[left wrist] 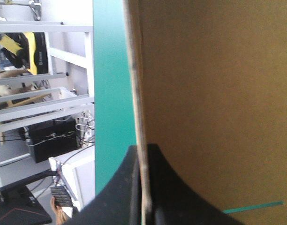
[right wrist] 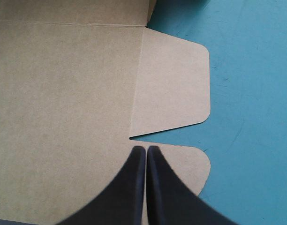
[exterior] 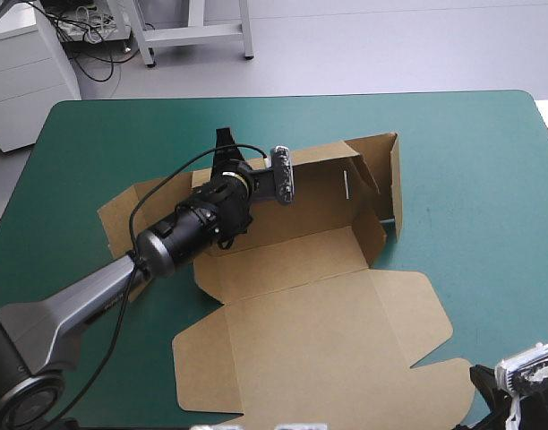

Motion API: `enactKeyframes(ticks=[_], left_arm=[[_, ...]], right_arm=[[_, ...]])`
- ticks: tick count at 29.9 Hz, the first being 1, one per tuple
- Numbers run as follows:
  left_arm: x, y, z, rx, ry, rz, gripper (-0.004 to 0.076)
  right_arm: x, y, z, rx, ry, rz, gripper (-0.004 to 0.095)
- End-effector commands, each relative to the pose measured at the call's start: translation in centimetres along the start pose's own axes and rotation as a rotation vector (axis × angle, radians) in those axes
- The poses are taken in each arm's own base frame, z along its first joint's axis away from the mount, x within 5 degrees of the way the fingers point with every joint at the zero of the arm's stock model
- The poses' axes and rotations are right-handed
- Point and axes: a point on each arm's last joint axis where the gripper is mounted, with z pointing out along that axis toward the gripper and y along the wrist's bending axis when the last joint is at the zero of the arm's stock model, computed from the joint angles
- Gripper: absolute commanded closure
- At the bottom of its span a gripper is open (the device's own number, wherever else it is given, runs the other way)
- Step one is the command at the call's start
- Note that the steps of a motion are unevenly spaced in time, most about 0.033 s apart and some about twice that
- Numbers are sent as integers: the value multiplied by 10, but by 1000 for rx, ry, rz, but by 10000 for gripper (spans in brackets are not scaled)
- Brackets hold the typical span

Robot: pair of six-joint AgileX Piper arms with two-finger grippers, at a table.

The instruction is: Fold the box

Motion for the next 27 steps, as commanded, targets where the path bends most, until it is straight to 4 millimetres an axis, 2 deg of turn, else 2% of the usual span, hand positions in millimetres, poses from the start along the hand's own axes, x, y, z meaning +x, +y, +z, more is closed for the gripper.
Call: enactKeyframes(ticks=[1, 11, 15, 24, 27], left_arm=[[-2, 1, -29, -138, -93, 29, 756], [-12, -39, -49, -456, -169, 116, 756], [-12, -51, -51, -514, -173, 137, 756], [-9, -55, -50, -536, -149, 142, 756], [-9, -55, -50, -536, -149, 142, 756]], right_arm=[[-11, 0, -3, 3, -74, 4, 916], [-12, -1, -4, 12, -85, 1, 916], [-12, -1, -4, 12, -85, 1, 916], [-12, -1, -3, 11, -81, 16, 915], [-11, 0, -3, 10, -68, 14, 884]])
